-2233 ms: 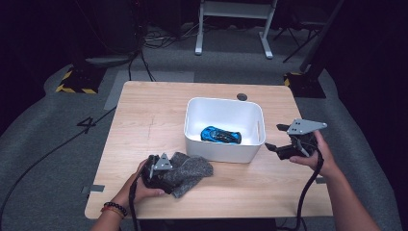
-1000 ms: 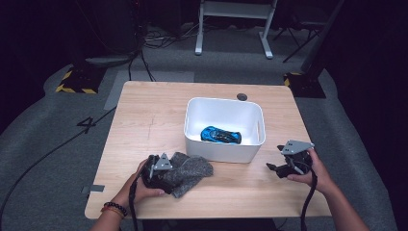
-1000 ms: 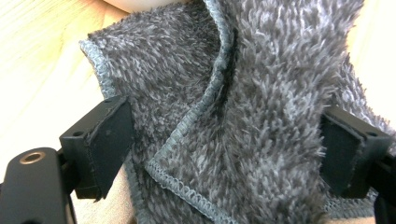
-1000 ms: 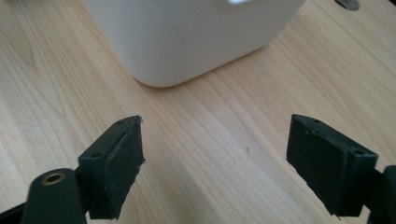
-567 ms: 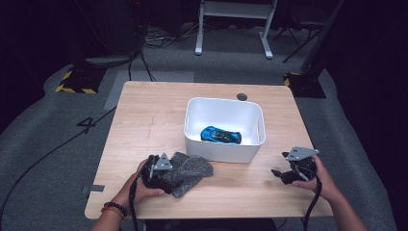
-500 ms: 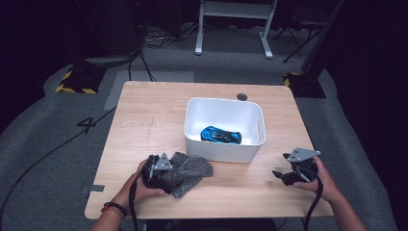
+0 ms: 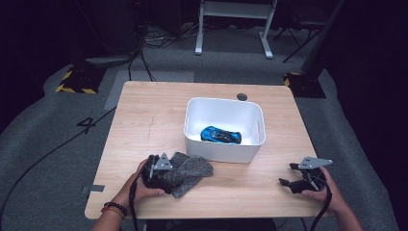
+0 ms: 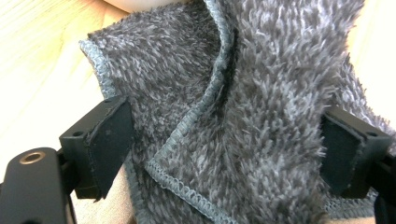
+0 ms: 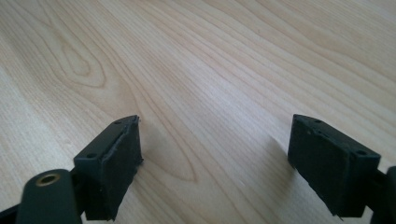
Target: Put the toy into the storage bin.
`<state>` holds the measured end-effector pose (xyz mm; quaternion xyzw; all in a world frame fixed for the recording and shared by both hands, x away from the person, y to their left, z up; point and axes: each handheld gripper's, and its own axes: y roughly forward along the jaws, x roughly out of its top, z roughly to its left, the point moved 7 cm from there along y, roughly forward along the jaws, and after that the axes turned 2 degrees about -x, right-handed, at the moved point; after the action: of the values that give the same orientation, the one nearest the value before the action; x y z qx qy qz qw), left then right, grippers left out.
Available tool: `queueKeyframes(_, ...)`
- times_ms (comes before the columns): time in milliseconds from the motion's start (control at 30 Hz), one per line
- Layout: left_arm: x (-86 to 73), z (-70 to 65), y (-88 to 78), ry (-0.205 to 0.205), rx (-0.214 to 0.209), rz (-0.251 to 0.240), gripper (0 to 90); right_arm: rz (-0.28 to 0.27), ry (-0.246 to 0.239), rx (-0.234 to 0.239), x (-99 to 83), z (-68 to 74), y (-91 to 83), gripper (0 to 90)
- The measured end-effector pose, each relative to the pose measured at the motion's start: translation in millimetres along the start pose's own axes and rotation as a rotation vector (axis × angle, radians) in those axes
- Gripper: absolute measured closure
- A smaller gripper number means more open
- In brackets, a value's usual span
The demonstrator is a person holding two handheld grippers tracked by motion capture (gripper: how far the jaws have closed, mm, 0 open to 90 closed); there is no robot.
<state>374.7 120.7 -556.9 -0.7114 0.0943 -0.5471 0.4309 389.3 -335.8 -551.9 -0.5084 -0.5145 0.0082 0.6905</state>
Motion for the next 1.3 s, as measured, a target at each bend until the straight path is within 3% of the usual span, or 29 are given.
queueKeyframes(100, 0.0, 0.0, 0.0, 0.000, 0.000, 0.000, 14.1, -0.056, 0.028, -0.012, -6.2, -3.2, -2.2, 16.2)
queueKeyframes(1300, -0.3, -0.4, -0.2, -0.001, 0.004, 0.001, 14.2, -0.057, 0.047, -0.029, -7.2, -5.2, -3.2, 16.5)
